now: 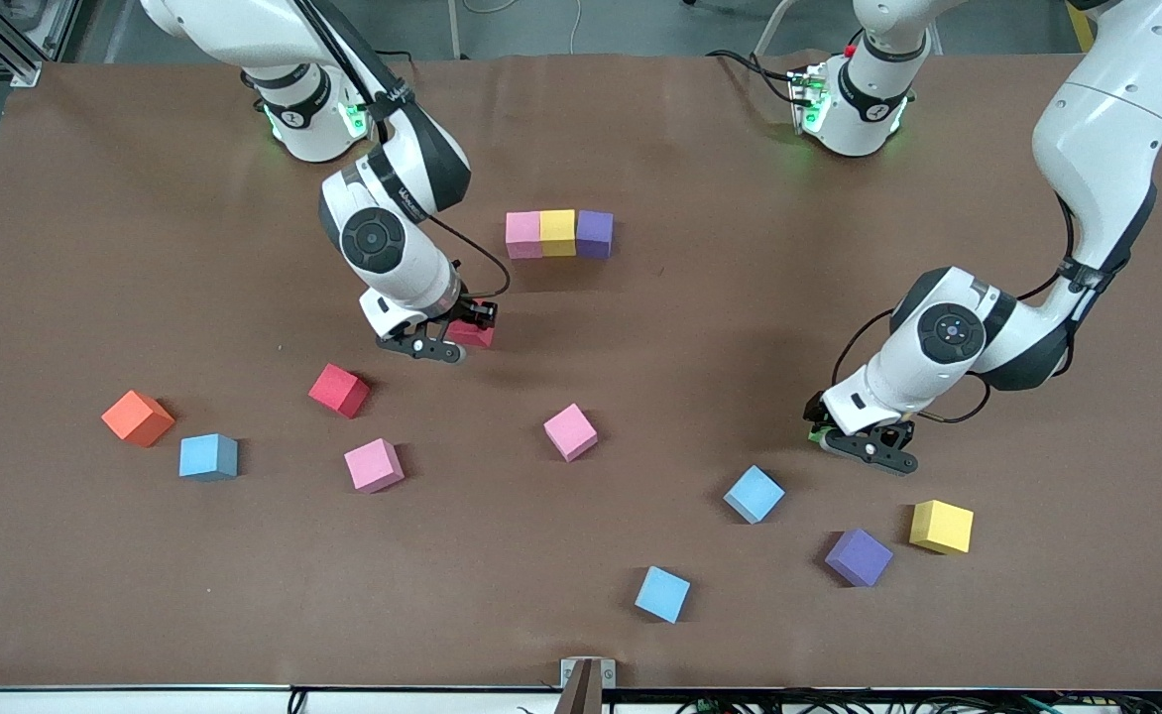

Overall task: Arrange 11 blocks into digit 3
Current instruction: 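Carry red toward pink with the right gripper while the left gripper grasps green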

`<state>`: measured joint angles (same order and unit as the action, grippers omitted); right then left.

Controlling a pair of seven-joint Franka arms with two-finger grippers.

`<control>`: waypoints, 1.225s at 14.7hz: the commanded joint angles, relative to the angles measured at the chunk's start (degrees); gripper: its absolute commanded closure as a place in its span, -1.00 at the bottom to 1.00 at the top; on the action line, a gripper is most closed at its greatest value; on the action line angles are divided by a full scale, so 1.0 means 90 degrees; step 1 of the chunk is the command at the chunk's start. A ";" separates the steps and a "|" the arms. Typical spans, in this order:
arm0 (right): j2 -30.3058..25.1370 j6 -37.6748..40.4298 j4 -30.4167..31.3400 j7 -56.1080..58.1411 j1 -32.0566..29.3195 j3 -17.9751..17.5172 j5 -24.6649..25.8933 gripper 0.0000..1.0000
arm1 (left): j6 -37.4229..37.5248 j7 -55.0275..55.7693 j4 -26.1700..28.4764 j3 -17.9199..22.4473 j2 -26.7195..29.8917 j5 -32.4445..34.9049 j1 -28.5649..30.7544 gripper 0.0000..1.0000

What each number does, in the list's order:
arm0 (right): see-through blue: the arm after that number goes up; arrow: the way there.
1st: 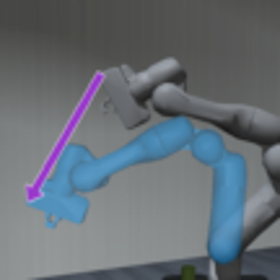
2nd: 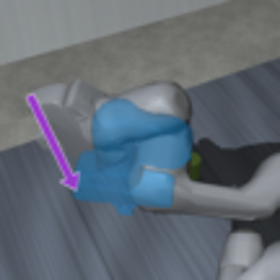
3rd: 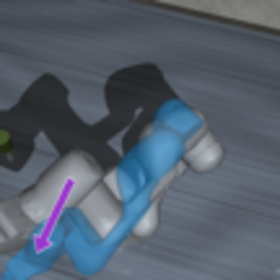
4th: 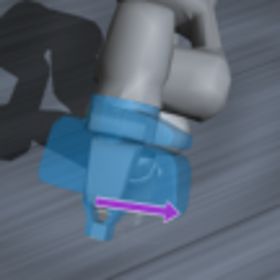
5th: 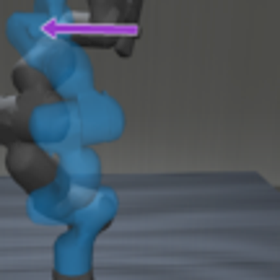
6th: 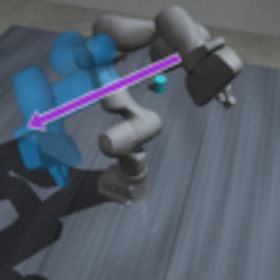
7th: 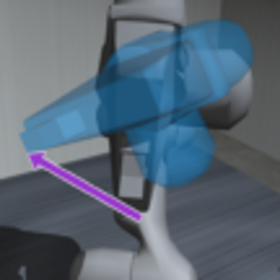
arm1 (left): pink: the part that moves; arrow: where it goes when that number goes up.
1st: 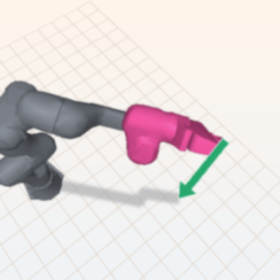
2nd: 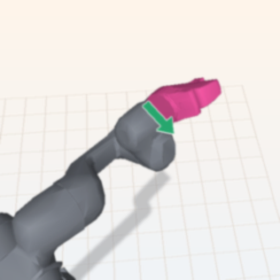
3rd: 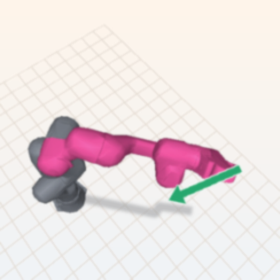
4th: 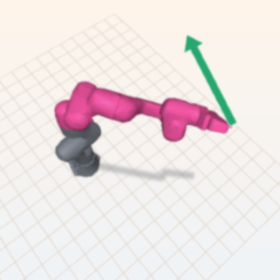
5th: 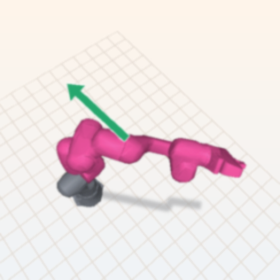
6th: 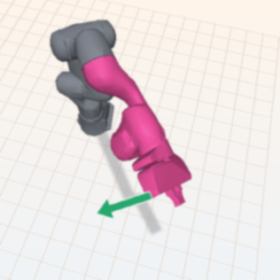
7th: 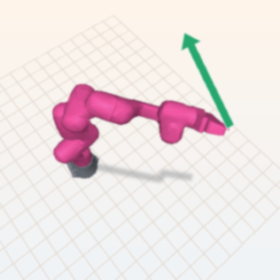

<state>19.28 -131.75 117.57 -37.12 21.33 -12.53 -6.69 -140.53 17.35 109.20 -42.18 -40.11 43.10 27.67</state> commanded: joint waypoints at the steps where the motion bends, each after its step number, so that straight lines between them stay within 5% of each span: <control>1: 0.0124 -0.0048 -0.0007 0.0843 0.0236 0.0015 -0.0106 0.99 | -0.0049 0.0142 -0.0150 0.0146 -0.0123 0.0084 -0.0164 -0.69; 10: 0.0436 -0.0838 0.0314 -0.0142 0.1067 0.0016 -0.0126 0.99 | -0.0049 0.0279 -0.0150 0.0195 -0.0172 0.0094 -0.0193 -0.44; 18: 0.0348 -0.1084 0.0696 -0.0504 0.1380 0.0025 -0.0038 0.99 | -0.0049 0.0748 -0.0150 0.0195 -0.0162 0.0094 -0.0232 0.41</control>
<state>23.95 -141.09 121.64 -40.61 33.05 -12.61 -7.01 -140.53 22.60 108.40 -40.95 -41.47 43.10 26.39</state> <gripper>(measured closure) 0.432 0.630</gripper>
